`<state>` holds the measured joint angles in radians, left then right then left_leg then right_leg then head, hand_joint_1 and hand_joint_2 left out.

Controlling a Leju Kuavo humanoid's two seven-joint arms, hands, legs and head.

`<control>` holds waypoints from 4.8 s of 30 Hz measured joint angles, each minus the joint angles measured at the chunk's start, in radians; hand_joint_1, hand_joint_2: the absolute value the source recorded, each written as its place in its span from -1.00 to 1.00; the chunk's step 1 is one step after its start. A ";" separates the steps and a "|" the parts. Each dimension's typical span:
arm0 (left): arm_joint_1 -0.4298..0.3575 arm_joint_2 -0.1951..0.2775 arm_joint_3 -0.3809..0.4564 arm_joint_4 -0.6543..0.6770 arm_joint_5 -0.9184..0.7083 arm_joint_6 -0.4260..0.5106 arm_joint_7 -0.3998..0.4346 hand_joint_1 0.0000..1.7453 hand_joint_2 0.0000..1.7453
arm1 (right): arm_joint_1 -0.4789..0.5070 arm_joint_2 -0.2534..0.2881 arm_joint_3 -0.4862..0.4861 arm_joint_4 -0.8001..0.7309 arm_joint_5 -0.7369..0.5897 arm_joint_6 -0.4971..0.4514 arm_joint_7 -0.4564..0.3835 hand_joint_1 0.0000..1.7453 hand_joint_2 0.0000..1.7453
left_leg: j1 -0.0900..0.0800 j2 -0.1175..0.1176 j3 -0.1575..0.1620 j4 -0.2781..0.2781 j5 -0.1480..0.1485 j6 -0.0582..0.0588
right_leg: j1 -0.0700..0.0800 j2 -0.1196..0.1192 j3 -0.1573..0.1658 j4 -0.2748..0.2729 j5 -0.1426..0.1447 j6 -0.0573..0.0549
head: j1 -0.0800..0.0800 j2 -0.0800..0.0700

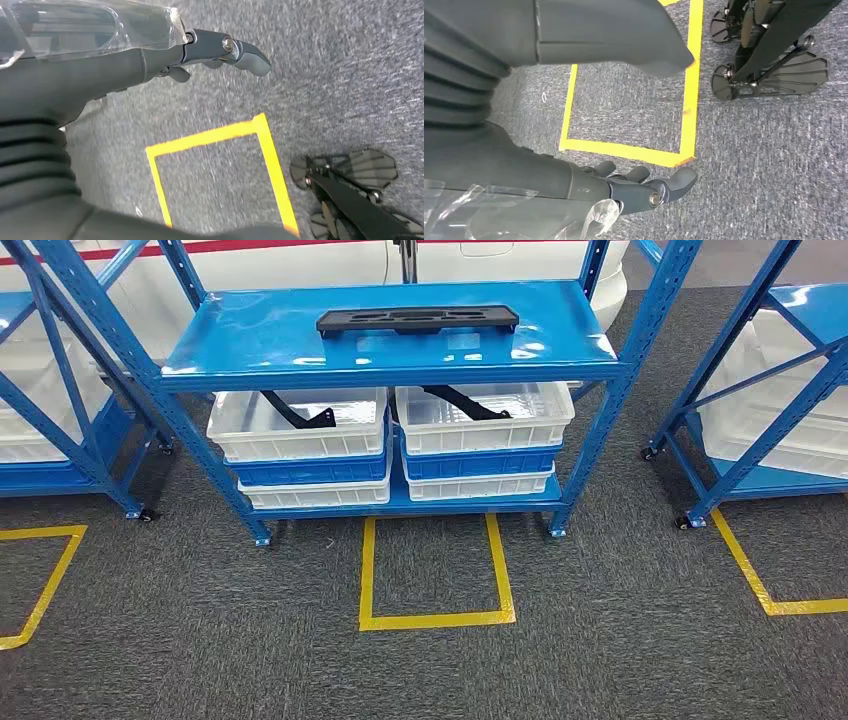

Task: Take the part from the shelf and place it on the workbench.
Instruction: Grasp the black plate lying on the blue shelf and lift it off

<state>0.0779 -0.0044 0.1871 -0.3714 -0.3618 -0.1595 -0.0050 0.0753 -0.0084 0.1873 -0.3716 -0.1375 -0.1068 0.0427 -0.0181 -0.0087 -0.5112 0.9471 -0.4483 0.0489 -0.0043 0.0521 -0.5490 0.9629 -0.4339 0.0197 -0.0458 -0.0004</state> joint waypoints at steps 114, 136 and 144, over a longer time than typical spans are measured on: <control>-0.199 -0.118 0.773 0.171 -1.151 -0.003 -0.077 -1.00 -1.00 | -0.658 -0.280 0.647 -1.167 0.619 -0.145 0.233 -1.00 -1.00 | 0.026 0.009 -0.065 0.094 -0.028 -0.037 | -0.022 -0.048 -0.015 0.014 -0.002 0.000 | 0.000 0.000; -0.197 -0.139 0.784 0.177 -1.152 -0.003 -0.071 -1.00 -1.00 | -0.700 -0.298 0.672 -1.170 0.587 -0.123 0.229 -1.00 -1.00 | 0.009 0.001 0.024 -0.031 0.017 0.020 | -0.017 -0.057 -0.103 0.140 -0.002 0.047 | 0.007 0.000; -0.200 -0.140 0.789 0.178 -1.153 -0.003 -0.067 -1.00 -1.00 | -0.704 -0.301 0.673 -1.170 0.586 -0.120 0.229 -1.00 -1.00 | 0.002 0.001 0.036 -0.024 -0.012 0.003 | -0.015 -0.053 -0.037 -0.011 0.045 0.027 | 0.005 0.000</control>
<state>-0.1217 -0.1442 0.9762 -0.1934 -1.5145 -0.1621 -0.0721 -0.6290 -0.3094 0.8602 -1.5419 0.4490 -0.2270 0.2720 -0.0166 -0.0078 -0.4754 0.9230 -0.4603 0.0522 -0.0192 -0.0005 -0.5857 0.9521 -0.3887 0.0470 -0.0403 -0.0004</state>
